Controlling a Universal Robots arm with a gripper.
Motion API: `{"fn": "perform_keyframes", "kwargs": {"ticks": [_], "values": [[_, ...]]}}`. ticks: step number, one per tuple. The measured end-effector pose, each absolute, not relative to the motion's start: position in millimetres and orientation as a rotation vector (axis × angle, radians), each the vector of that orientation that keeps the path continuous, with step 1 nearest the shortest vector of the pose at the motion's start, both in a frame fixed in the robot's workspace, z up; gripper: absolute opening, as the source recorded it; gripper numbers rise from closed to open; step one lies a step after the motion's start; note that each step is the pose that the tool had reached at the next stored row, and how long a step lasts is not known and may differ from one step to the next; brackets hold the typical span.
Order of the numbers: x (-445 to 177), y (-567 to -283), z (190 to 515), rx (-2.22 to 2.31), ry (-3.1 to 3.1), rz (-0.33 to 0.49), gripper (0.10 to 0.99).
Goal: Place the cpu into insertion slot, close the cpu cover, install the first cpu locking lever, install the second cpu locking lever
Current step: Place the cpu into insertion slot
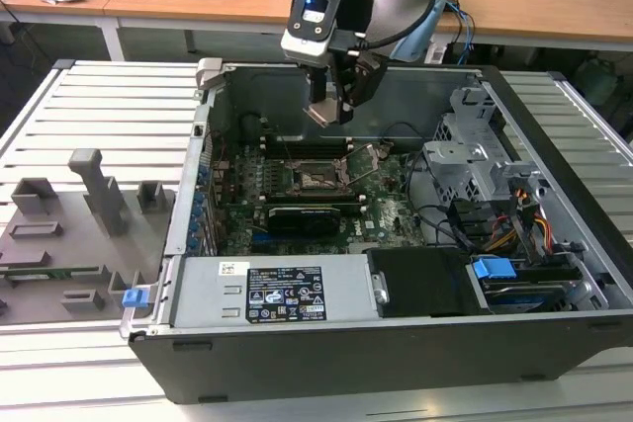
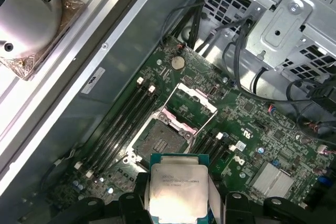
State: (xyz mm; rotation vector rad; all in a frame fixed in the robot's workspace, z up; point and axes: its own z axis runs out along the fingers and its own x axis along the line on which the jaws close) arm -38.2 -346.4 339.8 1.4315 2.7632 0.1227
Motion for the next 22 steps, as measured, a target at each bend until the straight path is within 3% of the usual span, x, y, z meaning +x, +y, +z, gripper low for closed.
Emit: {"fn": "perform_keyframes", "kwargs": {"ticks": [22], "values": [[-38.3, -346.4, 334.3, 1.575, 2.68, 0.12, 0.537]]}}
